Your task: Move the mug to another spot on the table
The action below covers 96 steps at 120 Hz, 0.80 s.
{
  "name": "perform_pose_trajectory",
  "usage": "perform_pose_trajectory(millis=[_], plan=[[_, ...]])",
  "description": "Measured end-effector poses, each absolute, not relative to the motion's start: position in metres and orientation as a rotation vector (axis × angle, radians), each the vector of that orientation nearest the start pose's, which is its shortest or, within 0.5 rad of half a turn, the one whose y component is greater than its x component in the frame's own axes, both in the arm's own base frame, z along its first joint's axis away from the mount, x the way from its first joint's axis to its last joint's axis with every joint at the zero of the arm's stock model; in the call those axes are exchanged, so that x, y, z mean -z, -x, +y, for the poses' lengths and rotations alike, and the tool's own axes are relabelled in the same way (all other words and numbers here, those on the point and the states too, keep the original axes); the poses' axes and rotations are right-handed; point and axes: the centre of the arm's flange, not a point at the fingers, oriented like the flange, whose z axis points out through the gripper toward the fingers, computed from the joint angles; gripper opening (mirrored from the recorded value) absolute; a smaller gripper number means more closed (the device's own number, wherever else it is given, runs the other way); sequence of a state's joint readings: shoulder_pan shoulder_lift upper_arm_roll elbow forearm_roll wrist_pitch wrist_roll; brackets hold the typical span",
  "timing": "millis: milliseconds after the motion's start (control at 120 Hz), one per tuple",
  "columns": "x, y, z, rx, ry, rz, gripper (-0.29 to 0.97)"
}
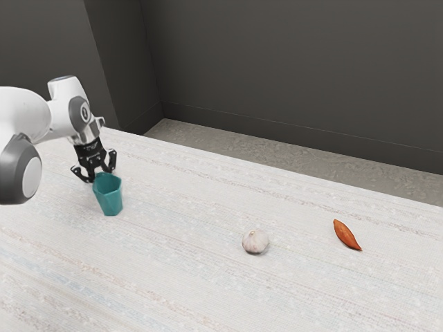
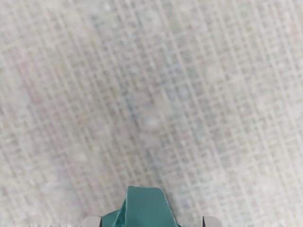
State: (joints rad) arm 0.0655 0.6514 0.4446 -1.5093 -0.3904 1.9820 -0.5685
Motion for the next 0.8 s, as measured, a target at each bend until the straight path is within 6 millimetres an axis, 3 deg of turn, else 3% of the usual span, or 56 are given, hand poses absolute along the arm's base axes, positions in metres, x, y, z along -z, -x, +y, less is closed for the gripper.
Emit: perform_pose_trajectory(millis=[467, 800], plan=[[-0.326, -0.633, 0.274, -0.231, 2.689, -1.853, 0.09], [-0.325, -0.633, 0.259, -0.383, 2.756, -2.031, 0.02]])
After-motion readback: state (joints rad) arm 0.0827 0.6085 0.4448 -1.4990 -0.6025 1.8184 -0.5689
